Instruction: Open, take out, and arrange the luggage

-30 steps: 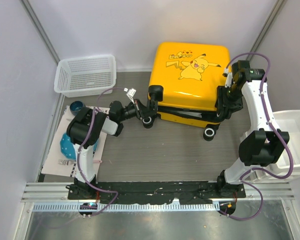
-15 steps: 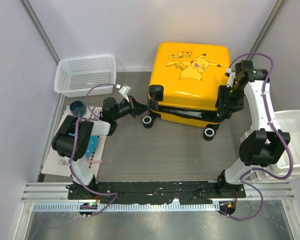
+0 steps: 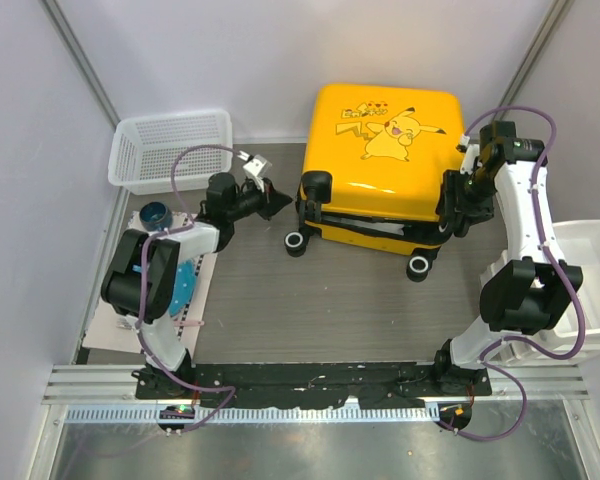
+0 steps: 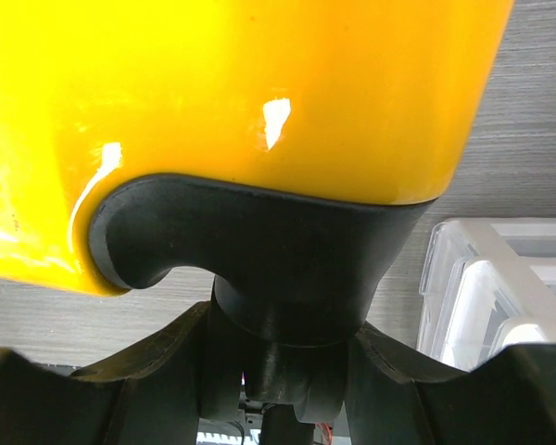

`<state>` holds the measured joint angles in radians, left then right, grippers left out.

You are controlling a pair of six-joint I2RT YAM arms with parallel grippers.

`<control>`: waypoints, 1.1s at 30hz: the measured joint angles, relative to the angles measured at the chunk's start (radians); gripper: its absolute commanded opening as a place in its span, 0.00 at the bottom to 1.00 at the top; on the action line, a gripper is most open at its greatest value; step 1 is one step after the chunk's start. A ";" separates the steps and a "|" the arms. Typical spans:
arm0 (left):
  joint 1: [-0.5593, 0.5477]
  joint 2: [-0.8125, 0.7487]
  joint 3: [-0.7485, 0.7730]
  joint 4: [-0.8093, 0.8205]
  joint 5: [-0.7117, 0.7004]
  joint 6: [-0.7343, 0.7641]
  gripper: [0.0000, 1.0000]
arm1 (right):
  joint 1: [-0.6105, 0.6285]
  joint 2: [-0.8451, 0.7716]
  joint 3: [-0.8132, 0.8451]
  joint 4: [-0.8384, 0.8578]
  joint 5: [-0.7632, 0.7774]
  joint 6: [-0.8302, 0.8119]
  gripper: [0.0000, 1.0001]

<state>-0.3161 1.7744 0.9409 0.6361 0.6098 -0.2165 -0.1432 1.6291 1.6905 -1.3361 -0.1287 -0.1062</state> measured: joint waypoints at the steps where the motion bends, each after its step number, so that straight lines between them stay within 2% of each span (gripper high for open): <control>1: 0.000 0.003 0.008 -0.008 -0.001 0.026 0.00 | -0.002 0.000 0.000 0.000 -0.003 -0.003 0.00; 9: 0.005 0.146 0.183 -0.038 -0.006 0.199 0.00 | -0.010 0.000 0.000 0.003 -0.006 -0.029 0.00; 22: 0.024 0.413 0.518 -0.050 0.093 0.140 0.00 | -0.018 0.037 0.025 0.010 -0.008 -0.023 0.01; 23: 0.024 0.420 0.527 -0.050 0.098 0.133 0.11 | -0.019 0.041 0.029 0.010 -0.008 -0.023 0.01; 26: 0.027 0.425 0.530 -0.032 0.096 0.111 0.57 | -0.023 0.054 0.049 0.000 -0.015 -0.023 0.01; 29: 0.041 0.419 0.515 -0.014 0.055 0.082 0.69 | -0.027 0.055 0.056 -0.005 -0.034 -0.023 0.01; 33: 0.089 0.354 0.418 -0.061 0.023 0.047 0.72 | -0.035 0.030 0.008 0.019 -0.080 -0.014 0.01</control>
<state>-0.2268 2.1284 1.3590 0.5747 0.6331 -0.1699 -0.1780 1.6588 1.6981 -1.3170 -0.2092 -0.1207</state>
